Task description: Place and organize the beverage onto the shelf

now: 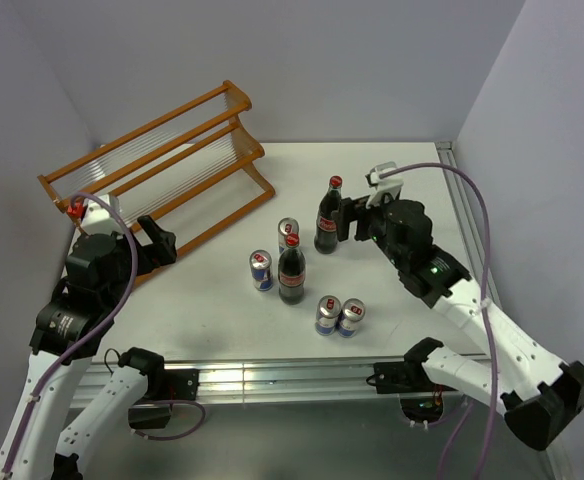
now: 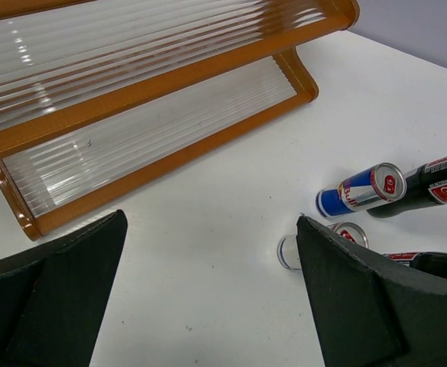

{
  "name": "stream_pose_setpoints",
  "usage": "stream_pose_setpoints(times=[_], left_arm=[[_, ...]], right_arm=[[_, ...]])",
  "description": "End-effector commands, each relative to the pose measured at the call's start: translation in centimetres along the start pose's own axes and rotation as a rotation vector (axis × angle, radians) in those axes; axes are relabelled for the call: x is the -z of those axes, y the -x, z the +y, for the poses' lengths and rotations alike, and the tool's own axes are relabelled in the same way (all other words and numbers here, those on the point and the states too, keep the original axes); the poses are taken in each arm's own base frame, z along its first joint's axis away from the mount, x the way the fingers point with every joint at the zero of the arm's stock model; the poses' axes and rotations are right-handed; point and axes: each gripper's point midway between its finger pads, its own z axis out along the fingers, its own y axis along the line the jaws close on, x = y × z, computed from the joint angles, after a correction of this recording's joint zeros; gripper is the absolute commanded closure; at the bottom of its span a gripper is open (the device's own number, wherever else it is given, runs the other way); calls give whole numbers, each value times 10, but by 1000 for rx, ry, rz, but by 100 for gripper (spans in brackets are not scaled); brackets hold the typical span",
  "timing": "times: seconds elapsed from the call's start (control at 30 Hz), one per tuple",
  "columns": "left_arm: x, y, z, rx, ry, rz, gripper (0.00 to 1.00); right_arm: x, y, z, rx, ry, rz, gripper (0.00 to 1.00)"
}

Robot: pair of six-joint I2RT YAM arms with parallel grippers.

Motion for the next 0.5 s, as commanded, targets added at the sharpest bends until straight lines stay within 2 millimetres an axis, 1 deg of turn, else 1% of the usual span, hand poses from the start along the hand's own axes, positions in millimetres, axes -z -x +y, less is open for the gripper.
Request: stream_pose_setpoints(times=[0.0, 0.03, 0.07, 0.1, 0.13, 0.17, 0.2, 0.27, 0.3, 0.33, 0.37, 0.4, 0.43, 0.47], left_arm=[[0, 8, -9, 16, -37, -19, 1], [0, 7, -10, 12, -39, -15, 0], [1, 8, -10, 12, -40, -13, 1], [1, 8, -10, 8, -38, -11, 1], [1, 7, -10, 4, -38, -8, 0], [2, 9, -10, 5, -40, -11, 1], [2, 8, -9, -1, -38, -8, 1], [3, 9, -10, -2, -39, -9, 0], [4, 9, -9, -5, -38, -8, 0], [4, 9, -10, -4, -39, -6, 0], [3, 10, -10, -5, -40, -7, 1], [4, 9, -10, -5, -42, -6, 1], [4, 9, -10, -9, -42, -4, 0], [3, 9, -11, -9, -47, -2, 0]], right_arm=[[-20, 35, 15, 11, 91, -141, 14], [-26, 35, 11, 5, 86, -146, 15], [-30, 42, 12, -1, 93, -177, 16], [-38, 38, 12, 0, 95, -166, 17], [-43, 37, 12, 2, 97, -169, 17], [-47, 42, 10, 7, 89, -188, 19], [-56, 36, 11, 12, 87, -172, 20], [-63, 39, 11, 13, 89, -181, 24], [-69, 35, 11, 10, 86, -171, 26], [-72, 36, 11, 12, 87, -173, 30], [-74, 38, 11, 7, 87, -182, 38], [-79, 34, 11, 10, 84, -171, 42], [-81, 36, 12, 11, 86, -172, 46], [-82, 39, 13, 14, 89, -182, 52]])
